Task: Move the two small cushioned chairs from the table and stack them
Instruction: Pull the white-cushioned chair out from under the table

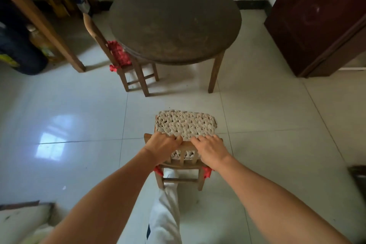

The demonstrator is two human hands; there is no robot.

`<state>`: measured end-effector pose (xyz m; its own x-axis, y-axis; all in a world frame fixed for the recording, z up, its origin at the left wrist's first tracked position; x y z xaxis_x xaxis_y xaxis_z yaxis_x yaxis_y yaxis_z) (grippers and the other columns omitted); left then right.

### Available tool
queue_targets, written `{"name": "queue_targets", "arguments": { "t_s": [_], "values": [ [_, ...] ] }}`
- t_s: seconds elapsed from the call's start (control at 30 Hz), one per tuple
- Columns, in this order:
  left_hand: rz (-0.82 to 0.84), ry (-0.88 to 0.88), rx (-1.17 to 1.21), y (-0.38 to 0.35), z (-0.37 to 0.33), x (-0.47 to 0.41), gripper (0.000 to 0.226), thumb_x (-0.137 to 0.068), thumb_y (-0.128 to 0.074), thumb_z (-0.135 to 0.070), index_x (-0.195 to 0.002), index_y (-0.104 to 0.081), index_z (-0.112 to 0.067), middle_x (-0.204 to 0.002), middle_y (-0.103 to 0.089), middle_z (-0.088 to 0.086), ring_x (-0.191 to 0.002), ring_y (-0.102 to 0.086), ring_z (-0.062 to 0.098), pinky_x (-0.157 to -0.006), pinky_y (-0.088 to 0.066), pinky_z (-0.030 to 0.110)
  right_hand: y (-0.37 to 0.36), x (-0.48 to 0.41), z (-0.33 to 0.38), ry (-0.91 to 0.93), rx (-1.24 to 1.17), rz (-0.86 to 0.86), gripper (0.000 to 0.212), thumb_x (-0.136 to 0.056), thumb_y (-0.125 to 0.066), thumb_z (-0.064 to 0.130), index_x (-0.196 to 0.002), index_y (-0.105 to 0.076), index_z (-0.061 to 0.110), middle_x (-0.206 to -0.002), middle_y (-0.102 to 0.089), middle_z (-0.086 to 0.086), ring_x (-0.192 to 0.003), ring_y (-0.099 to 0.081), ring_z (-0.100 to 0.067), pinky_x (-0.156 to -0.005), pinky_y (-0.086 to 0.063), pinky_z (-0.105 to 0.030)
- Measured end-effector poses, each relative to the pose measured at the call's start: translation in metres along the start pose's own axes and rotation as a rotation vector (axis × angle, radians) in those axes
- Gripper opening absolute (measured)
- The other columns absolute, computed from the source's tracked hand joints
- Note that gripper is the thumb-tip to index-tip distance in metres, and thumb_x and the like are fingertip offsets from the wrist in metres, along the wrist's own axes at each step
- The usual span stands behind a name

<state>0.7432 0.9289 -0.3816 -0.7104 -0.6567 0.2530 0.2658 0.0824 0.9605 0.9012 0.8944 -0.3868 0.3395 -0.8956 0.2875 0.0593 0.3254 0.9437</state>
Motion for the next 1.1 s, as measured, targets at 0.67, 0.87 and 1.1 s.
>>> {"name": "queue_targets", "arguments": {
  "t_s": [0.67, 0.87, 1.1],
  "values": [
    [0.077, -0.017, 0.100, -0.073, -0.145, 0.138, 0.026, -0.087, -0.058, -0.022, -0.111, -0.052, -0.015, -0.092, -0.068, 0.001, -0.080, -0.068, 0.024, -0.062, -0.041, 0.032, -0.122, 0.162, 0.066, 0.074, 0.063, -0.012, 0.051, -0.084, -0.060, 0.004, -0.130, -0.046, 0.020, -0.118, -0.063, -0.004, -0.103, -0.060, -0.027, -0.089, -0.043, -0.039],
    [0.189, -0.049, 0.206, -0.099, -0.181, 0.177, 0.021, -0.083, -0.062, -0.022, -0.103, -0.058, -0.022, -0.095, -0.070, 0.000, -0.087, -0.066, 0.024, -0.067, -0.041, 0.030, -0.153, 0.203, 0.092, 0.042, -0.023, 0.143, 0.043, -0.072, -0.071, 0.011, -0.111, -0.059, 0.021, -0.104, -0.066, 0.003, -0.096, -0.063, -0.022, -0.080, -0.046, -0.034],
    [0.284, -0.121, 0.296, -0.126, -0.217, 0.199, 0.038, -0.081, -0.058, -0.018, -0.118, -0.056, -0.029, -0.106, -0.070, 0.001, -0.097, -0.065, 0.026, -0.080, -0.050, 0.036, -0.185, 0.235, 0.106, 0.043, 0.001, 0.282, 0.030, -0.079, -0.058, 0.011, -0.107, -0.064, 0.019, -0.112, -0.064, -0.004, -0.097, -0.063, -0.029, -0.072, -0.046, -0.037]
  ]
}}
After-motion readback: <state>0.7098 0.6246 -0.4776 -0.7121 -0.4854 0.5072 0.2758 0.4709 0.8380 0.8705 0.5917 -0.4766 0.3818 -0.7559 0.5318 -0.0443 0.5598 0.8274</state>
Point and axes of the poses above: each hand's wrist, its own x-axis away from the middle knuckle, its own y-axis out of the back of the hand, z = x × y, the point moved 3 cm from there along -x, towards the middle knuckle
